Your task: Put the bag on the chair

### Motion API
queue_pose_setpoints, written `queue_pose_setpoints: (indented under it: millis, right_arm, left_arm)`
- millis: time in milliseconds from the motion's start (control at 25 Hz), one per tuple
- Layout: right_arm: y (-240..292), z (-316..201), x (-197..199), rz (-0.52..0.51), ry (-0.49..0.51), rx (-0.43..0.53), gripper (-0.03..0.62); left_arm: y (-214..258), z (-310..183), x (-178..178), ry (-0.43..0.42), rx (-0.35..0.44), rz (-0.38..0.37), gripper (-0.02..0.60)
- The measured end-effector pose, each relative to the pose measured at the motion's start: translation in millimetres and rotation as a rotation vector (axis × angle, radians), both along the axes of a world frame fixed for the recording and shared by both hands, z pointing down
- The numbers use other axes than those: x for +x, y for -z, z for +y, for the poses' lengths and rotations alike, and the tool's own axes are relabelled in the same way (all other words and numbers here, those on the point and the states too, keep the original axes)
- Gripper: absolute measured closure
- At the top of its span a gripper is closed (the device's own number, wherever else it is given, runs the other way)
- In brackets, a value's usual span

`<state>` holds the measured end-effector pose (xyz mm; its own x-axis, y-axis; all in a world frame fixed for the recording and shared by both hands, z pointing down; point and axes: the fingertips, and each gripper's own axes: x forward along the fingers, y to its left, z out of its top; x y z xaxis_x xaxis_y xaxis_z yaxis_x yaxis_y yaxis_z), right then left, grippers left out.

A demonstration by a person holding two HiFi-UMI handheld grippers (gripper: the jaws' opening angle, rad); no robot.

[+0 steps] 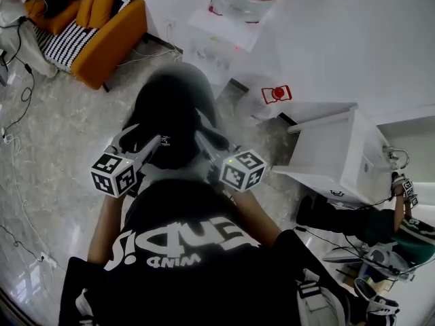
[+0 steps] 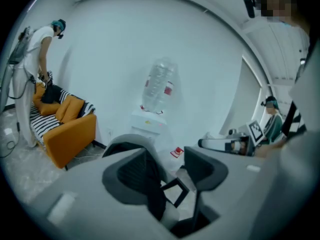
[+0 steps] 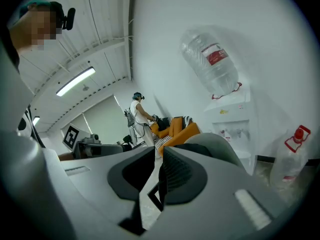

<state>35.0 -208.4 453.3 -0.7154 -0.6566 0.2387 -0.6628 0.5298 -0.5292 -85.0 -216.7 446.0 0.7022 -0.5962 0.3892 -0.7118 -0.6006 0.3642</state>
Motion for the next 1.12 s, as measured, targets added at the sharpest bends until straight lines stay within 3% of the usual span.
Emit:
queue_pose_setpoints:
  millis: [120, 240, 600, 1120]
  right_arm:
    - [-2, 2, 10, 0.022, -0.04, 0.016, 0.587]
    - [-1, 3, 15, 0.026, -0.061, 0.036, 0.595]
    - [-10, 11, 7, 0.062, -0.021, 0.05, 0.595]
    - [-25, 13, 13, 0.108, -0.058, 0.045, 0.595]
  left_arm:
    - [2, 4, -5, 0.02, 0.007, 0.015, 0.495]
    - [4, 7, -9, 0.044, 0.018, 0.034, 0.58]
    - [-12, 14, -16, 0.08, 0.036, -0.001, 0.58]
    - [-21, 16, -20, 0.12, 0.066, -0.021, 0.58]
